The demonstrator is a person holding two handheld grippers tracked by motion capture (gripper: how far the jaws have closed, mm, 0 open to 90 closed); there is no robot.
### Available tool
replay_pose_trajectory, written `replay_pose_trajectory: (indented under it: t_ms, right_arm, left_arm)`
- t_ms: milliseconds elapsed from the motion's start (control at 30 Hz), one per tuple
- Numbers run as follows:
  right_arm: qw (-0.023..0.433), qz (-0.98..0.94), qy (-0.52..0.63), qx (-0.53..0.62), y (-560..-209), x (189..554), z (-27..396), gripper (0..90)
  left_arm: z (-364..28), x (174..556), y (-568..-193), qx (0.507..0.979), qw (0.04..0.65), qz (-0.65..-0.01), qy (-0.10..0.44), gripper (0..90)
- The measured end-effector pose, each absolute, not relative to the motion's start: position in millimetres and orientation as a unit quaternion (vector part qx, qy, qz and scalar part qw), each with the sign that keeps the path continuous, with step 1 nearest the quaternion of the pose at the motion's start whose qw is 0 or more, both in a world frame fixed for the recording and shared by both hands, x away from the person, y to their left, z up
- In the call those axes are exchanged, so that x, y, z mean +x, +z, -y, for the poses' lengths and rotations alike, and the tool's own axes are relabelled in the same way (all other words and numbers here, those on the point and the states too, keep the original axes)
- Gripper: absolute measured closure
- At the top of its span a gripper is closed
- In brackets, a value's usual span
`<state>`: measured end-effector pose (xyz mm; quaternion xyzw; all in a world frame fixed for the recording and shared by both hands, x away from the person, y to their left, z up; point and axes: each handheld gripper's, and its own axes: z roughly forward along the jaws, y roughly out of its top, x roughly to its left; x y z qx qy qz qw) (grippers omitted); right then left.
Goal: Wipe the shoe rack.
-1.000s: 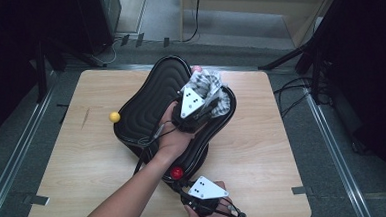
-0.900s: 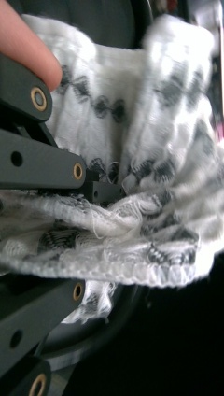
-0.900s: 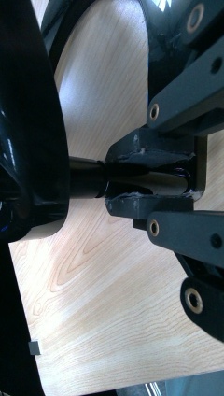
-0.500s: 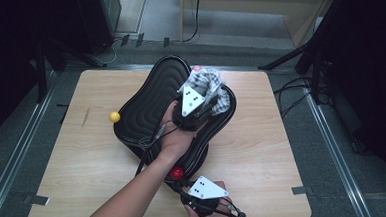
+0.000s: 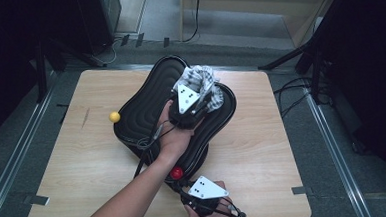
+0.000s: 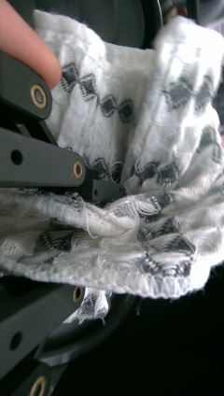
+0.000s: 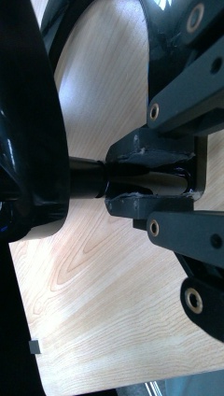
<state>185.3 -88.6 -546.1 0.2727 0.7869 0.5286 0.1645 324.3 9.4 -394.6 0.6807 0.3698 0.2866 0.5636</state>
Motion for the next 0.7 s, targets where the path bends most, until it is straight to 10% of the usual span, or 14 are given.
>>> replay_pose_trajectory:
  t_ms: [700]
  right_arm:
    - [0.165, -0.786, 0.528, 0.274, -546.2, 185.5, 86.9, 75.9]
  left_arm:
    - [-7.8, 308.2, -402.1, 0.702, 0.565, -0.332, 0.280, 74.3]
